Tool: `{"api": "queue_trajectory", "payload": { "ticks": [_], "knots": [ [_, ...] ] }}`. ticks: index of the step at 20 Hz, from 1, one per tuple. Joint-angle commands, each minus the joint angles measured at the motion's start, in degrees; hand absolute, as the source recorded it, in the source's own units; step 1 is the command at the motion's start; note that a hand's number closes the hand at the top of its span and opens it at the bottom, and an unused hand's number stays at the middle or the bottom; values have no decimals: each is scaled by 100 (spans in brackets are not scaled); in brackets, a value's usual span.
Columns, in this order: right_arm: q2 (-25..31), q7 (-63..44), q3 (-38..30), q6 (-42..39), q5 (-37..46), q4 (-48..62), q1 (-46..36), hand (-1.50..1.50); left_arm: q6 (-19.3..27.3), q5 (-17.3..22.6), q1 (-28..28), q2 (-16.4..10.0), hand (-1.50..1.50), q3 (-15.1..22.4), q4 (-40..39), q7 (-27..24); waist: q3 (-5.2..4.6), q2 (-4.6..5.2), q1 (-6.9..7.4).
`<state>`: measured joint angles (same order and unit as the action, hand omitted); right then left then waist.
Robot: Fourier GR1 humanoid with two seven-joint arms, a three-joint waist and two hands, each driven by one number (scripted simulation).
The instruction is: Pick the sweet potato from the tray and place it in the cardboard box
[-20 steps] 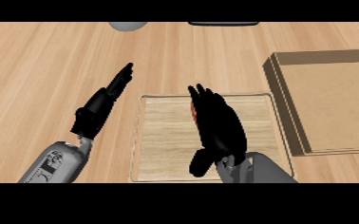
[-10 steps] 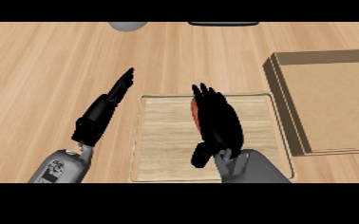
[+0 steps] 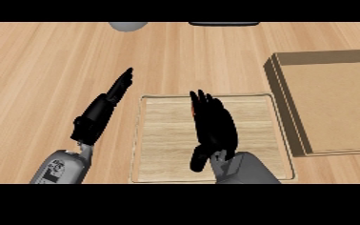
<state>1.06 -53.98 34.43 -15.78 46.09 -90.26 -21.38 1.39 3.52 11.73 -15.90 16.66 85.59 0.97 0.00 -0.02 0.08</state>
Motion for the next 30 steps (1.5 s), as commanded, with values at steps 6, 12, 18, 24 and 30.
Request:
{"api": "queue_trajectory", "payload": {
  "ticks": [6,12,18,24,30],
  "knots": [
    [-103,250,-85,52,125,602,50,-150,-27,-456,-282,452,0,14,534,428,1,-2,14],
    [-104,191,133,105,532,558,482,-150,-317,-555,-24,560,0,-346,301,444,0,-2,-4],
    [-104,585,-138,455,655,1604,2,-150,-711,-343,-222,283,0,-648,926,779,2,-1,42],
    [-105,404,221,468,345,1622,-164,150,-911,-447,-131,440,0,-856,11,-89,-1,9,29],
    [1862,2698,23,349,382,150,1221,150,-545,-674,-48,639,0,-771,305,484,9,-49,-202]
  ]
}}
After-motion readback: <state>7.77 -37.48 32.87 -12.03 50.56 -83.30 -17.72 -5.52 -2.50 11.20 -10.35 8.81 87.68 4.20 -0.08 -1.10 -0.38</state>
